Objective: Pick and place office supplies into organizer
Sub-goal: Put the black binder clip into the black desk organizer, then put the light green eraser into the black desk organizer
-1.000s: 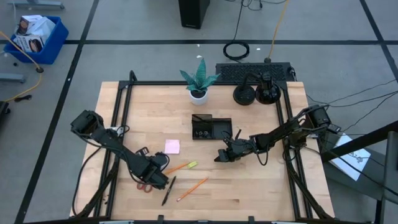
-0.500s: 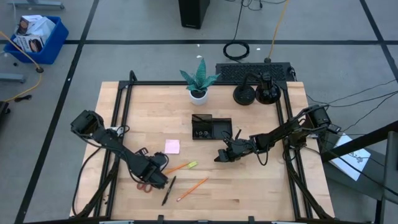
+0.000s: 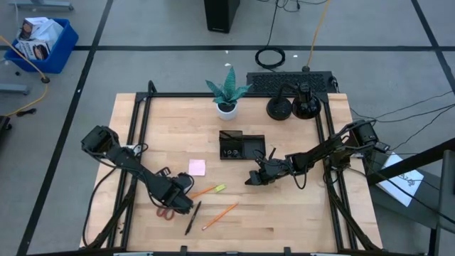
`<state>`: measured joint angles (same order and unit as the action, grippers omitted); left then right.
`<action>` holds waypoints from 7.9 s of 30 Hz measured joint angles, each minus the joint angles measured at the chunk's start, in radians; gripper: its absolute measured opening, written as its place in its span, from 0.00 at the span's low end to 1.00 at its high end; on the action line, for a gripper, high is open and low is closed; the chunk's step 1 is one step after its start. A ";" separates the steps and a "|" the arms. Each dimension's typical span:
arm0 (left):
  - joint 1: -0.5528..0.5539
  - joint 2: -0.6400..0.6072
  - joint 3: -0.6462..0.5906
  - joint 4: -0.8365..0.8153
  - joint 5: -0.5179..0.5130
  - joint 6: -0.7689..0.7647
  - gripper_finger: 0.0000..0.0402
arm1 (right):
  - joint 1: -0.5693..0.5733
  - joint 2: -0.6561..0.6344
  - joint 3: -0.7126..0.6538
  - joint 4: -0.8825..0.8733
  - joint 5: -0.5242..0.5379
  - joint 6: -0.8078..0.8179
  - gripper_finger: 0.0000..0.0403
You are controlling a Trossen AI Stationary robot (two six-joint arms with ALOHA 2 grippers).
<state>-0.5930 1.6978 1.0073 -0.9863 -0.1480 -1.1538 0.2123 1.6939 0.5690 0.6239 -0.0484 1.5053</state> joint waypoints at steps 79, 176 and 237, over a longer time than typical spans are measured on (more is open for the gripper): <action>0.240 -0.599 0.000 1.157 -0.417 0.258 0.00 | -0.003 0.000 0.000 -0.014 0.106 -0.209 0.19; 0.654 -0.014 0.000 0.874 -0.032 0.448 0.24 | 0.058 0.000 0.000 -0.038 0.107 -0.263 0.19; 0.124 -0.468 0.000 0.443 -0.284 -0.005 0.40 | -0.046 0.113 0.178 0.294 0.016 -1.516 0.56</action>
<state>-0.4686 1.2297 1.0069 -0.5431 -0.4315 -1.1588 0.1666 1.8069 0.7472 0.9180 -0.0329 -0.0105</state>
